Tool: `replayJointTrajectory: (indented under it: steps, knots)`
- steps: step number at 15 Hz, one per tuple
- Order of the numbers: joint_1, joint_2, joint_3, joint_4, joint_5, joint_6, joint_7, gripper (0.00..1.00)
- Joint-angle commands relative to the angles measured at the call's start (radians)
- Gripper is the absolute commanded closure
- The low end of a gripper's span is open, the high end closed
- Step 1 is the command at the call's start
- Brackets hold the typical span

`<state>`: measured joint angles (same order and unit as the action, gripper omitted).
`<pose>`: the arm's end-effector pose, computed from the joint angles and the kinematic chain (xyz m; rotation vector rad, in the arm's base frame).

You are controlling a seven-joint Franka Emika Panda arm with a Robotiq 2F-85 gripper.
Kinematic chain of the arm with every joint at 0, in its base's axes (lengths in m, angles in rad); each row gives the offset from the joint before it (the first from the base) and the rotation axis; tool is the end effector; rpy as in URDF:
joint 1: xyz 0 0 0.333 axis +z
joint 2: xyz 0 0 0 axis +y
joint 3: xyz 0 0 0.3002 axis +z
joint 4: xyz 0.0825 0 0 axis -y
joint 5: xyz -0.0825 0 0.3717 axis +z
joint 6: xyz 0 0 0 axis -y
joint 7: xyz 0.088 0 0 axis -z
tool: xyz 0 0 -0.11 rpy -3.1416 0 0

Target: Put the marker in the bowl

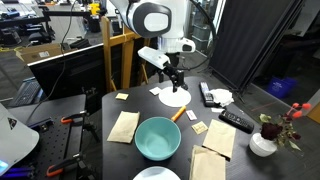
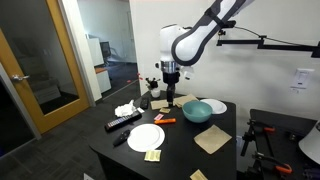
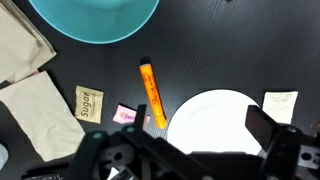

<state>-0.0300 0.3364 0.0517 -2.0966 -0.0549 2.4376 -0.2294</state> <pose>0.5699 0.0119 0.2513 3.0898 0.4511 0.0053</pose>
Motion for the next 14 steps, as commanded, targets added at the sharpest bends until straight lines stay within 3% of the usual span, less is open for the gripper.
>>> replayJointTrajectory:
  steps: [1, 9, 14]
  knots:
    - [0.004, 0.000, -0.004, 0.002, 0.002, -0.003, -0.001, 0.00]
    - [0.000, 0.086, -0.010, 0.023, -0.031, 0.120, -0.008, 0.00]
    - [-0.023, 0.160, -0.016, 0.072, -0.025, 0.107, -0.033, 0.00]
